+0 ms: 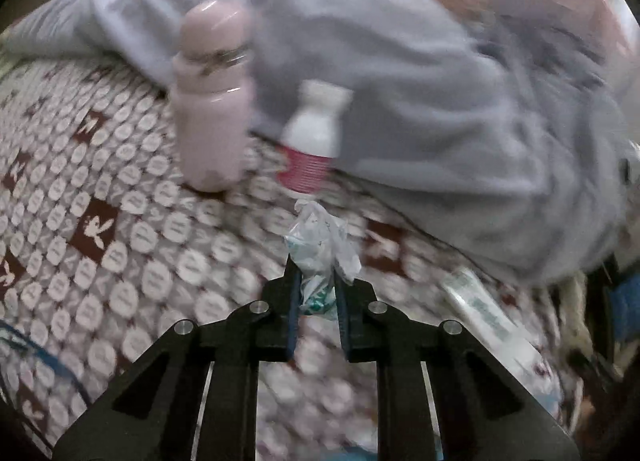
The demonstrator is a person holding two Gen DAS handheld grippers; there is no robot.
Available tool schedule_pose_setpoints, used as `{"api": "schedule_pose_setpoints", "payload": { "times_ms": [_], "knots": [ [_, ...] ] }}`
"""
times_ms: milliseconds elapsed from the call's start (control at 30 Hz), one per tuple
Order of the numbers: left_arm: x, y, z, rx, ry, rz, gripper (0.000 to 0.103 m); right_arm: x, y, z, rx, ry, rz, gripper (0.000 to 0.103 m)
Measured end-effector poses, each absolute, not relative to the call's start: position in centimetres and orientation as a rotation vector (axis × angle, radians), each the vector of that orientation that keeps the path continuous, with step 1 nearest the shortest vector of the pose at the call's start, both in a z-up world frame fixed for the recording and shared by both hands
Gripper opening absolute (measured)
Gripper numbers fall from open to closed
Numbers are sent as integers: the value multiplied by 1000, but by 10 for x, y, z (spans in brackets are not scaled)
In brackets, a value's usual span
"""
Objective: Collect trash
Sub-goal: 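Grasp the crumpled beige paper with the right tool while the left tool grasps the clear plastic wrapper, then carry both items to the cream bucket and open both tools to drop them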
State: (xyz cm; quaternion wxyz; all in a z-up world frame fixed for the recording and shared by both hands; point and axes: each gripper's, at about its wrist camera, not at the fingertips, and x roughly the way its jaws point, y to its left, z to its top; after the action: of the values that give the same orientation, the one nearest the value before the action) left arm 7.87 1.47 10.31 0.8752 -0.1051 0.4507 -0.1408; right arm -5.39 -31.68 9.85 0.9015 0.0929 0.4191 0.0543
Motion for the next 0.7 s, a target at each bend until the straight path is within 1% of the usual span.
{"api": "schedule_pose_setpoints", "payload": {
  "times_ms": [367, 700],
  "knots": [
    [-26, -96, 149, -50, 855, -509, 14, -123, -333, 122, 173, 849, 63, 29],
    [-85, -185, 159, 58, 831, -654, 13, -180, -376, 136, 192, 830, -49, 29]
  ]
}}
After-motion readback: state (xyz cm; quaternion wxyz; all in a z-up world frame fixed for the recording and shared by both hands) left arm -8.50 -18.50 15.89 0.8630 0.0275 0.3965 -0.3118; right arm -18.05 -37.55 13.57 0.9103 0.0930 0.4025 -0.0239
